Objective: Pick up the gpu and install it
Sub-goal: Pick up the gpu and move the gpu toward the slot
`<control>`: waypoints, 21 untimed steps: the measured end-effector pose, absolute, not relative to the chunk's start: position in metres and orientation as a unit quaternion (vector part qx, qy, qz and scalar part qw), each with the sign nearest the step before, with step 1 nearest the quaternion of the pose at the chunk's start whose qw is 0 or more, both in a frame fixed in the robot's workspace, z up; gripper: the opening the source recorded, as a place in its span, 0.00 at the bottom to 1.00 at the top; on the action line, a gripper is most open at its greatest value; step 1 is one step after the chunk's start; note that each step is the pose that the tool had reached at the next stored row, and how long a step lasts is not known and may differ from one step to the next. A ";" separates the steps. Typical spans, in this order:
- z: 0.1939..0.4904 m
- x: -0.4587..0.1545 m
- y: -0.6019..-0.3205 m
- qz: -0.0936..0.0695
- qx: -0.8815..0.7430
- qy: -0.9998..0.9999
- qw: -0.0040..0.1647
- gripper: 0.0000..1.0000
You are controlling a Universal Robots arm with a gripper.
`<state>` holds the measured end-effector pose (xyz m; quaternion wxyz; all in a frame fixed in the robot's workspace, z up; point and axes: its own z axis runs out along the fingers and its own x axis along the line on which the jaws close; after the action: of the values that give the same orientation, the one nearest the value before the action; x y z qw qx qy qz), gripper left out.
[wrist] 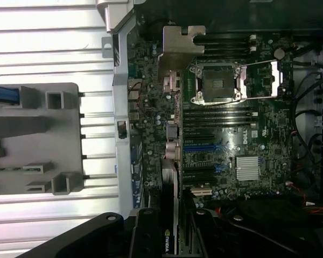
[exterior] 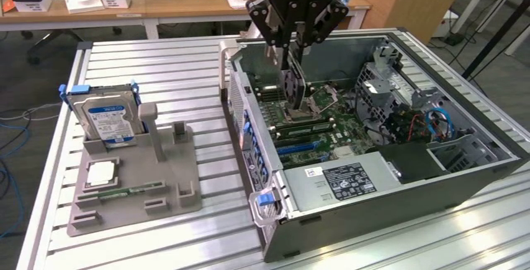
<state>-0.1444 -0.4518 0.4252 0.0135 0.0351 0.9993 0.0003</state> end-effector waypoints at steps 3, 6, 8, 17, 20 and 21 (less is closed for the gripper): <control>0.425 -0.140 -0.452 0.000 0.035 0.999 0.014 0.26; 0.425 -0.136 -0.452 0.000 0.035 0.999 0.014 0.26; 0.425 -0.133 -0.452 0.000 0.035 0.999 0.014 0.26; 0.425 -0.122 -0.452 0.000 0.035 0.999 0.014 0.26; 0.425 -0.118 -0.452 0.000 0.035 0.999 0.014 0.26; 0.425 -0.117 -0.452 0.000 0.035 0.999 0.014 0.26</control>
<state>-0.1169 -0.4518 0.4251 0.0136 0.0351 0.9993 0.0004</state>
